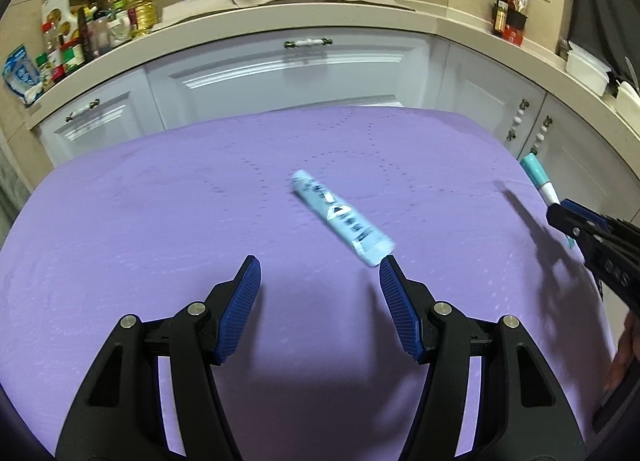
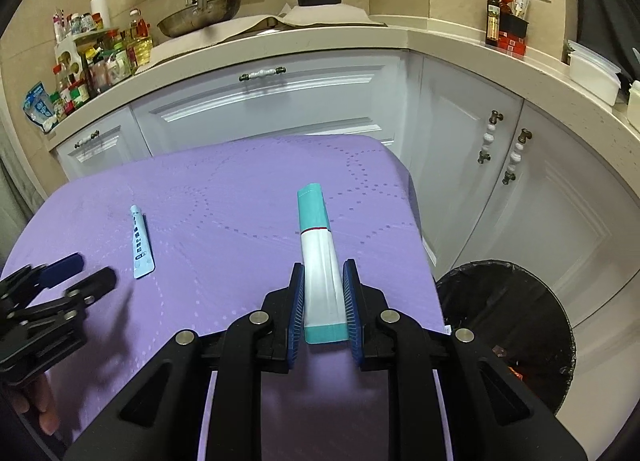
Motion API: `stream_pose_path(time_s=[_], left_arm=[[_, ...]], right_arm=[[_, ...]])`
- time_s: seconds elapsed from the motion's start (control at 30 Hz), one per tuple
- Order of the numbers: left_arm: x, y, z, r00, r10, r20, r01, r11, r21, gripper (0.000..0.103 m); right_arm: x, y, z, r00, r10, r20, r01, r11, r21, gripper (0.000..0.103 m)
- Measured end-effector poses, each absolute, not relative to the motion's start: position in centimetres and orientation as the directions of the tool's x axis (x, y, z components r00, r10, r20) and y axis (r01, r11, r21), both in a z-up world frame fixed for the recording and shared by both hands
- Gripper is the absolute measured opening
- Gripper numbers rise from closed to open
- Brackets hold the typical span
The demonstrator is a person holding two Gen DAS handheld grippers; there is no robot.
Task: Collect trash
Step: 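Grasp the white-blue squeeze tube with the left tool while the right holds its tube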
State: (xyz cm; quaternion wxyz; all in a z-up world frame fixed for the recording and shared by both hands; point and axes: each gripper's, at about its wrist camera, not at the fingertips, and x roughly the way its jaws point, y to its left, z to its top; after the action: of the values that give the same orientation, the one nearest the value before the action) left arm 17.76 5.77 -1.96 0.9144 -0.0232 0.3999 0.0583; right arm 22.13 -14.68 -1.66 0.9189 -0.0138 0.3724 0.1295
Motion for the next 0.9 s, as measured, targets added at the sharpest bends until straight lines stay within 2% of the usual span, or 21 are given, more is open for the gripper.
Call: stream_pose_path(time_s=[0.37, 0.43, 0.47, 0.53, 0.67, 0.73, 0.77, 0.9], left_arm=[[21.6, 4.5, -3.4, 0.625, 0.142, -0.768, -0.165, 0.985, 0.048, 0.060], [21.7, 4.9, -3.6, 0.617, 0.128, -0.776, -0.169, 0.985, 0.029, 0.053], [21.6, 5.1, -3.5, 0.618, 0.126, -0.776, -0.171, 0.985, 0.024, 0.046], [21.5, 5.3, -3.5, 0.620, 0.128, -0.774, -0.171, 0.985, 0.026, 0.041], [21.3, 5.3, -3.5, 0.625, 0.113, -0.773, -0.154, 0.988, 0.020, 0.019], [21.2, 5.2, -3.5, 0.627, 0.107, -0.772, -0.145, 0.989, 0.019, 0.016], [21.2, 5.2, -3.5, 0.626, 0.100, -0.773, -0.139, 0.990, 0.015, 0.008], [21.2, 5.1, -3.5, 0.628, 0.088, -0.773, -0.125, 0.992, 0.012, 0.004]], right_arm=[[22.0, -15.5, -1.8, 0.689, 0.270, -0.673, -0.279, 0.955, 0.098, 0.020], [21.9, -15.7, -1.8, 0.689, 0.274, -0.670, -0.281, 0.954, 0.101, 0.020], [21.9, -15.7, -1.8, 0.689, 0.277, -0.670, -0.282, 0.954, 0.104, 0.020], [21.9, -15.8, -1.9, 0.690, 0.279, -0.668, -0.283, 0.953, 0.106, 0.020], [21.9, -15.9, -2.0, 0.689, 0.279, -0.669, -0.281, 0.954, 0.107, 0.020], [21.8, -15.9, -2.0, 0.689, 0.277, -0.670, -0.278, 0.954, 0.108, 0.020], [21.8, -15.9, -1.9, 0.689, 0.276, -0.670, -0.278, 0.955, 0.107, 0.020], [21.8, -15.9, -2.0, 0.689, 0.275, -0.671, -0.278, 0.955, 0.106, 0.020]])
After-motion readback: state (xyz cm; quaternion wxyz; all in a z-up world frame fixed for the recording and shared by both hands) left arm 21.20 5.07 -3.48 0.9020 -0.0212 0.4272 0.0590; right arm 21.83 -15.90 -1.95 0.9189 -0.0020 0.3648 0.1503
